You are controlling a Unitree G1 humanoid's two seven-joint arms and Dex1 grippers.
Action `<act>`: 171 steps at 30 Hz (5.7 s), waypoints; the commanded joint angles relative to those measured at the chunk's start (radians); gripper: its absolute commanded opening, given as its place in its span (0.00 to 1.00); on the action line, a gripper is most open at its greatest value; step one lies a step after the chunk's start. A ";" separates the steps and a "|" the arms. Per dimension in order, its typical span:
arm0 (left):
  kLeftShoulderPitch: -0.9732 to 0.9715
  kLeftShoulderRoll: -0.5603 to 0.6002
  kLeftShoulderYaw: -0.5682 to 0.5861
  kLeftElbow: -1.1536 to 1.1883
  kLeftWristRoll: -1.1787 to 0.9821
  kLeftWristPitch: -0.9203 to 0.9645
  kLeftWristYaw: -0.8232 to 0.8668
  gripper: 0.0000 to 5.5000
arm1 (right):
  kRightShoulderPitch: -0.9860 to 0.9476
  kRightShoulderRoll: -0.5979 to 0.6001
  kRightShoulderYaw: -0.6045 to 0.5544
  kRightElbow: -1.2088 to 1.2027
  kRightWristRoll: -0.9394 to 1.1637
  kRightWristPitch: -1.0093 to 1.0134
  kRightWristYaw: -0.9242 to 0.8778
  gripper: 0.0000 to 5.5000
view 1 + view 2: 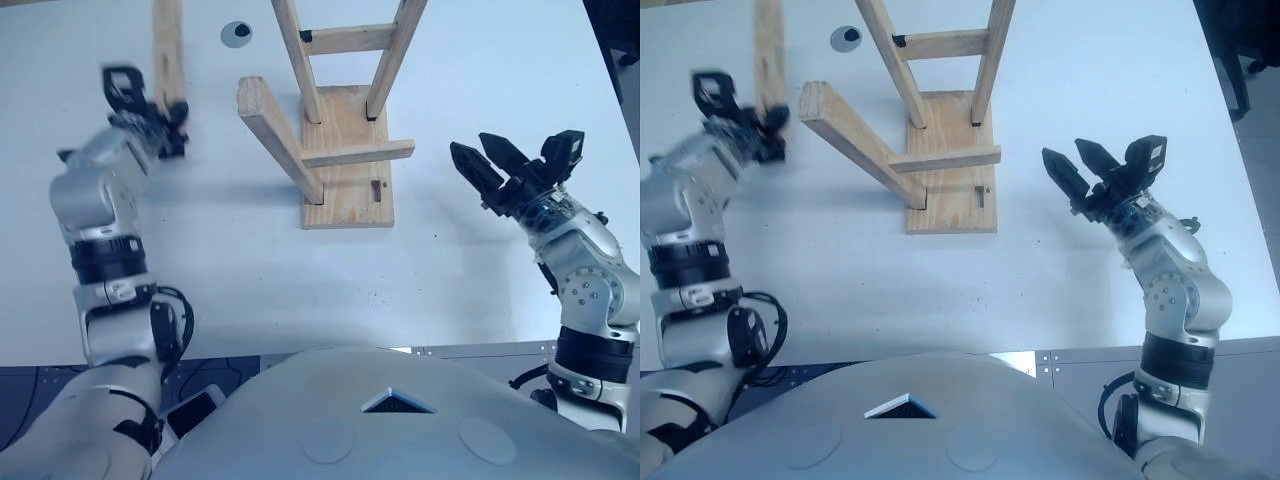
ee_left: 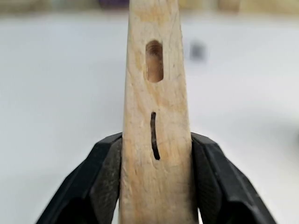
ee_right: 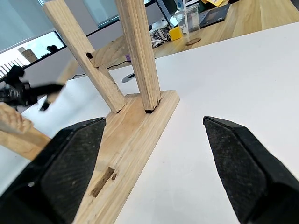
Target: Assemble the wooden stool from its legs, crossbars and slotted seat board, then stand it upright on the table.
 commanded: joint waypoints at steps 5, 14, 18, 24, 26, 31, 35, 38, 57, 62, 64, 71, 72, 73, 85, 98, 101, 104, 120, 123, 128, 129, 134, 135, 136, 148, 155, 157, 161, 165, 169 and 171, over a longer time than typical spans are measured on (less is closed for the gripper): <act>-0.214 -0.044 0.039 -0.162 -0.469 0.043 -0.414 0.37 | -0.278 -0.038 -0.152 -0.074 0.357 0.155 -0.101 0.70; -0.247 -0.014 -0.061 -0.322 -0.907 0.458 -0.634 0.36 | -0.705 -0.028 -0.056 -0.045 0.851 0.313 -0.316 0.70; -0.221 -0.029 -0.089 -0.368 -0.940 0.477 -0.618 0.36 | -0.732 -0.043 -0.042 -0.029 0.991 0.317 -0.378 0.70; -0.198 -0.033 -0.119 -0.387 -0.933 0.468 -0.604 0.36 | -0.752 -0.033 0.020 -0.036 1.061 0.290 -0.432 0.70; -0.193 -0.035 -0.123 -0.396 -0.938 0.468 -0.598 0.36 | -0.754 -0.027 0.035 -0.038 1.079 0.281 -0.444 0.70; -0.187 -0.034 -0.129 -0.397 -0.938 0.462 -0.588 0.36 | -0.751 -0.036 0.056 -0.047 1.111 0.261 -0.449 0.55; -0.191 -0.033 -0.128 -0.392 -0.941 0.459 -0.586 0.36 | -0.750 -0.047 0.058 -0.042 1.104 0.256 -0.430 0.42; -0.198 -0.029 -0.131 -0.384 -0.937 0.456 -0.588 0.36 | -0.745 -0.050 0.057 -0.042 1.099 0.256 -0.421 0.39; -0.065 0.191 -0.060 -0.199 -0.707 0.327 -0.709 0.75 | -0.511 -0.029 0.022 -0.007 0.638 0.130 -0.311 0.38; -0.028 0.209 -0.104 -0.093 -0.572 0.238 -0.746 0.75 | -0.422 -0.003 0.093 0.059 0.429 0.067 -0.213 0.38; -0.015 0.207 -0.130 -0.067 -0.521 0.203 -0.761 0.75 | -0.381 -0.008 0.117 0.078 0.371 0.057 -0.163 0.38; 0.008 0.185 -0.134 -0.035 -0.472 0.167 -0.772 0.75 | -0.273 -0.004 0.120 0.067 0.303 0.074 -0.064 0.38; 0.006 0.179 -0.134 -0.032 -0.470 0.165 -0.771 0.75 | -0.271 0.005 0.123 0.073 0.293 0.071 -0.060 0.38; 0.007 0.169 -0.135 -0.036 -0.472 0.167 -0.767 0.75 | -0.269 0.014 0.133 0.084 0.271 0.060 -0.051 0.38; 0.003 0.137 -0.141 -0.039 -0.451 0.171 -0.769 0.75 | -0.210 0.017 0.197 0.206 0.059 -0.062 0.093 0.37; 0.030 0.101 -0.110 -0.079 -0.470 0.194 -0.734 0.75 | -0.271 -0.329 0.344 0.328 -0.157 -0.122 0.513 0.37; 0.040 0.097 -0.107 -0.094 -0.476 0.201 -0.728 0.75 | -0.315 -0.374 0.396 0.362 -0.228 -0.185 0.579 0.37; 0.052 0.090 -0.104 -0.114 -0.485 0.203 -0.713 0.75 | -0.371 -0.411 0.451 0.404 -0.297 -0.240 0.647 0.37; 0.148 0.038 -0.084 -0.252 -0.525 0.203 -0.631 0.75 | -0.603 -0.402 0.589 0.460 -0.385 -0.259 0.773 0.37; 0.154 0.037 -0.084 -0.263 -0.529 0.203 -0.625 0.75 | -0.628 -0.386 0.593 0.461 -0.391 -0.254 0.770 0.37; 0.146 0.040 -0.089 -0.274 -0.534 0.206 -0.620 0.75 | -0.672 -0.371 0.651 0.429 -0.457 -0.263 0.755 0.37; 0.142 0.040 -0.091 -0.276 -0.534 0.208 -0.619 0.75 | -0.683 -0.372 0.677 0.430 -0.496 -0.276 0.748 0.37; 0.107 0.038 -0.144 -0.294 -0.512 0.214 -0.622 0.75 | -0.727 -0.399 0.858 0.452 -0.738 -0.366 0.729 0.37; 0.092 0.033 -0.162 -0.297 -0.498 0.207 -0.617 0.75 | -0.728 -0.393 0.878 0.465 -0.750 -0.365 0.721 0.37; 0.074 0.030 -0.174 -0.294 -0.488 0.202 -0.615 0.75 | -0.726 -0.389 0.884 0.477 -0.744 -0.358 0.712 0.37; -0.600 0.207 -0.366 -0.091 -0.365 0.125 -1.055 0.75 | -0.580 -0.397 0.732 0.513 -0.495 -0.206 0.577 0.37; -0.679 0.259 -0.887 -0.255 0.001 0.078 -1.246 0.72 | -0.519 -0.392 0.713 0.470 -0.459 -0.182 0.498 0.37; -0.680 0.235 -0.969 -0.214 0.113 0.006 -1.233 0.65 | -0.509 -0.391 0.711 0.456 -0.452 -0.174 0.484 0.37; -0.676 0.164 -1.050 -0.107 0.260 -0.102 -1.197 0.53 | -0.498 -0.396 0.704 0.426 -0.439 -0.159 0.469 0.37; -0.646 0.121 -1.098 -0.021 0.349 -0.165 -1.202 0.42 | -0.491 -0.400 0.700 0.403 -0.434 -0.151 0.464 0.37; -0.626 0.094 -1.095 0.017 0.395 -0.195 -1.201 0.30 | -0.496 -0.396 0.705 0.398 -0.436 -0.144 0.465 0.37; -0.617 0.087 -1.085 0.009 0.404 -0.196 -1.200 0.26 | -0.498 -0.394 0.707 0.398 -0.436 -0.142 0.465 0.37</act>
